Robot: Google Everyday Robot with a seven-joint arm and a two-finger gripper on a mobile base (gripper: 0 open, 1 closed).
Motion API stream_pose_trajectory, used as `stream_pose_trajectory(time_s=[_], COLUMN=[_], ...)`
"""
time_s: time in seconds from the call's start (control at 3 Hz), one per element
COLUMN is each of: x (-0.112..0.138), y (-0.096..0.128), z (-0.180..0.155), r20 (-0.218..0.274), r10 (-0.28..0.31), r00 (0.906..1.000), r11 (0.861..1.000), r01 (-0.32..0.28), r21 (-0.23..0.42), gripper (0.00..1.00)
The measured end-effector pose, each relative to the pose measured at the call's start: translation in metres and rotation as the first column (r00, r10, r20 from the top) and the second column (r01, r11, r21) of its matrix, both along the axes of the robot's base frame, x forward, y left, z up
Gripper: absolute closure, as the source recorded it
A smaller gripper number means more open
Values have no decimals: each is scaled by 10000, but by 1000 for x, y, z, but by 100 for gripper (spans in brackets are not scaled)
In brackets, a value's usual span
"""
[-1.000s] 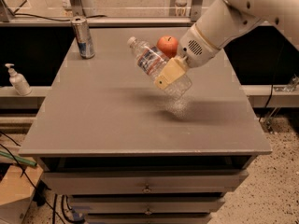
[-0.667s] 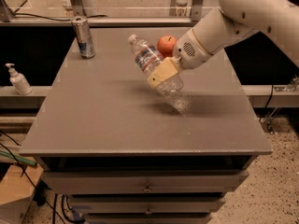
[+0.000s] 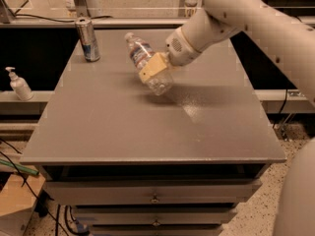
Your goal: Move water bottle near redbull can
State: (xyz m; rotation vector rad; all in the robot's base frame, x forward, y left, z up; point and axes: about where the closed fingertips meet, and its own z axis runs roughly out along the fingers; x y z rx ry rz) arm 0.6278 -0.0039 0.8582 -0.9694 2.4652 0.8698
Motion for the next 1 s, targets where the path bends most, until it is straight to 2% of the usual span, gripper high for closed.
stream_pose_trajectory(time_s=[0.33,0.67,1.0], x=[20,40,60], y=[34,68,88], z=[0,-2,-5], r20=[-89,-258,-470], r10=[398,813,863], r00=[9992,9964,9952], r11=[9986,9958,9961], r01=[-401,-823,-871], r21=[-332,-403,-155], gripper=[100,82,58])
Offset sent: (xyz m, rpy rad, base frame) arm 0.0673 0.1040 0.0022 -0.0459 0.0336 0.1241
